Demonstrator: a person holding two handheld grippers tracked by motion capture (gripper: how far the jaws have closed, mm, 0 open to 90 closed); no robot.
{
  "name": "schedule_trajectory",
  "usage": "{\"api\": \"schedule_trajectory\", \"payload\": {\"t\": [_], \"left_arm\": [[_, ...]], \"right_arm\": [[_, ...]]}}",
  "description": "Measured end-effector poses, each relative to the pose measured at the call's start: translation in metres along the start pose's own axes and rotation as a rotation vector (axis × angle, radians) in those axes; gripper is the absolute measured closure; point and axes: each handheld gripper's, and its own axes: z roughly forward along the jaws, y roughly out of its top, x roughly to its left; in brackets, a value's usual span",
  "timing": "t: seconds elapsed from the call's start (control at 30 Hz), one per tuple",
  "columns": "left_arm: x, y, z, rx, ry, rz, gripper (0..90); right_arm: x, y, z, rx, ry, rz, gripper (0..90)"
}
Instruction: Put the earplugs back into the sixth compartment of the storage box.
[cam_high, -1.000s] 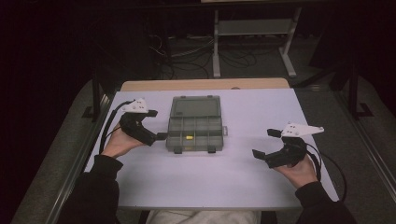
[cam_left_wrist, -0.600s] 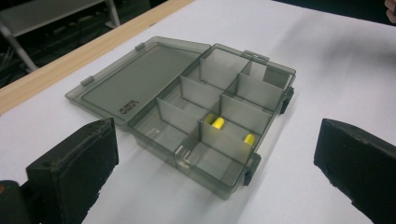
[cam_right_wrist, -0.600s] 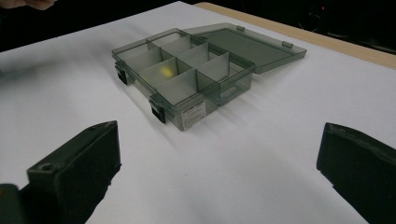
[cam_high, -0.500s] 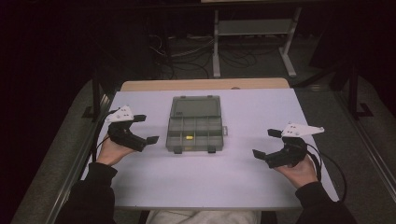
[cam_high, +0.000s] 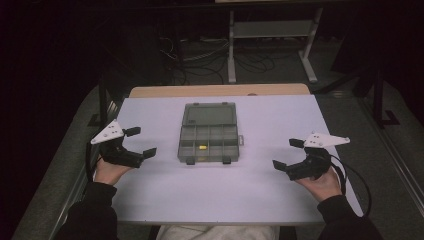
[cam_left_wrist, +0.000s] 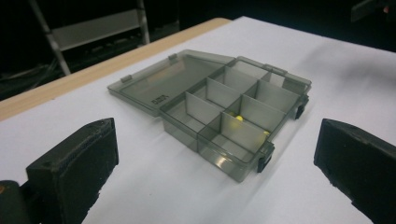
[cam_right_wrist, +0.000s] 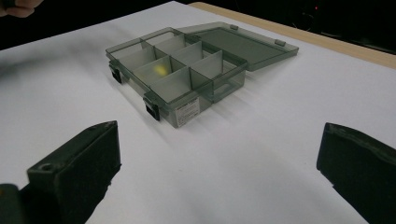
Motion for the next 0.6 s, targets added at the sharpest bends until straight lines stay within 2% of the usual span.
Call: {"api": "schedule_trajectory", "payload": {"t": [0.27,0.47,0.6], "left_arm": [[0.001,-0.011,-0.014,-0.051,0.027,-0.034,0.0],[-0.002,-0.016,-0.016,-0.027,0.028,-0.023,0.0],[-0.003,-0.017,-0.016,-0.030,0.025,-0.022,0.0]], "right_arm": [[0.000,-0.002,-0.001,-0.003,-0.005,0.001,0.0],[-0.001,-0.004,-0.004,-0.006,-0.012,0.005,0.0],[-0.002,-0.005,-0.005,-0.007,-0.015,0.010,0.0]]}}
